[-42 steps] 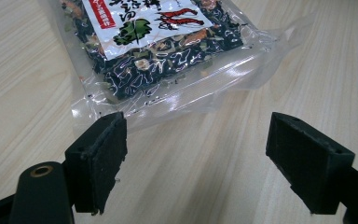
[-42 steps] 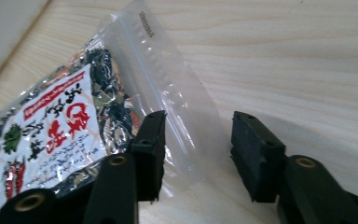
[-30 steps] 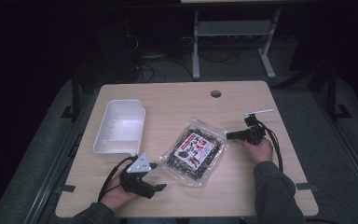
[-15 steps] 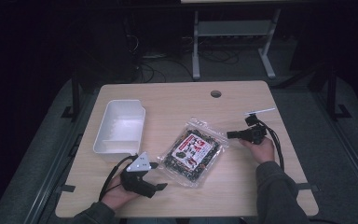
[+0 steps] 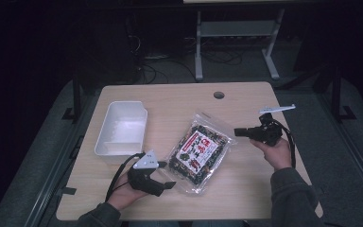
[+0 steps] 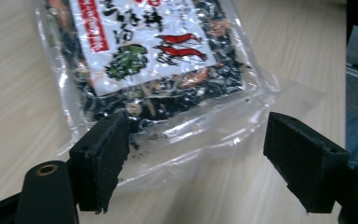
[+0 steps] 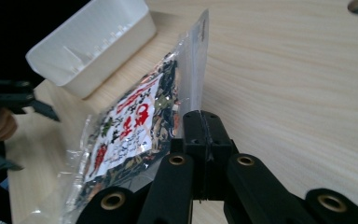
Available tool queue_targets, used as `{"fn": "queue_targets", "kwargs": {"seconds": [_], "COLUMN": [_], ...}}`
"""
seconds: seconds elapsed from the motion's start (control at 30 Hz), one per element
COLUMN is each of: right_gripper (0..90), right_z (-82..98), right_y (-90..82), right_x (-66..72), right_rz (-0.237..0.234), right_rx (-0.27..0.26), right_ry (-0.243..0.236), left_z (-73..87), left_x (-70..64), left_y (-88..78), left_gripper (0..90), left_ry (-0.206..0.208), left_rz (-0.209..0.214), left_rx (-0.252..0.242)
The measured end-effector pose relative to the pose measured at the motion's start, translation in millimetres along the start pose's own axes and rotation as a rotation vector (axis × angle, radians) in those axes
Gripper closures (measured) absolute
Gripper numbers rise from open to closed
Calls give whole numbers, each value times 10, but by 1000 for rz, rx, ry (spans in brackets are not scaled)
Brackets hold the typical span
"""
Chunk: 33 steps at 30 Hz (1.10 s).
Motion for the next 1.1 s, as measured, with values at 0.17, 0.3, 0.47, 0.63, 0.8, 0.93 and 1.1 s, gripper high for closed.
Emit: {"fn": "queue_targets", "kwargs": {"seconds": [0.17,0.3,0.47,0.63,0.8,0.93,1.1], "right_gripper": [900,900,900,900,900,900,900], "right_z": [-115,-245,-353,-414,-411,-382,-374], "right_y": [-130,-292,-453,-514,-538,-560,-598], "right_x": [140,328,475,551,581,559,574], "right_rz": [-26,-66,-121,-150,-171,-187,-216], "right_rx": [-21,-34,-58,-58,-75,-96,-122], "right_ry": [-58,-133,-184,-235,-247,-246,-245], "left_z": [-37,-66,-69,-148,-191,-180,-190], "left_x": [59,104,157,255,363,443,461], "left_y": [52,143,232,425,531,556,590], "left_gripper": [216,198,197,224,284,334,317], "left_ry": [-29,-43,-68,-116,-178,-217,-232], "left_rz": [-10,-28,-30,0,68,94,112], "left_rx": [-17,-17,-23,-40,-25,-7,-1]}}
Point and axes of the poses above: each handheld gripper's, and its own axes: y roughly forward along the jaws, z roughly out of its underside, x roughly to its left, the point moved 3 cm from there along y, roughly forward along the jaws, and after that the axes turned 8 degrees about -x, right-handed, at the moved point
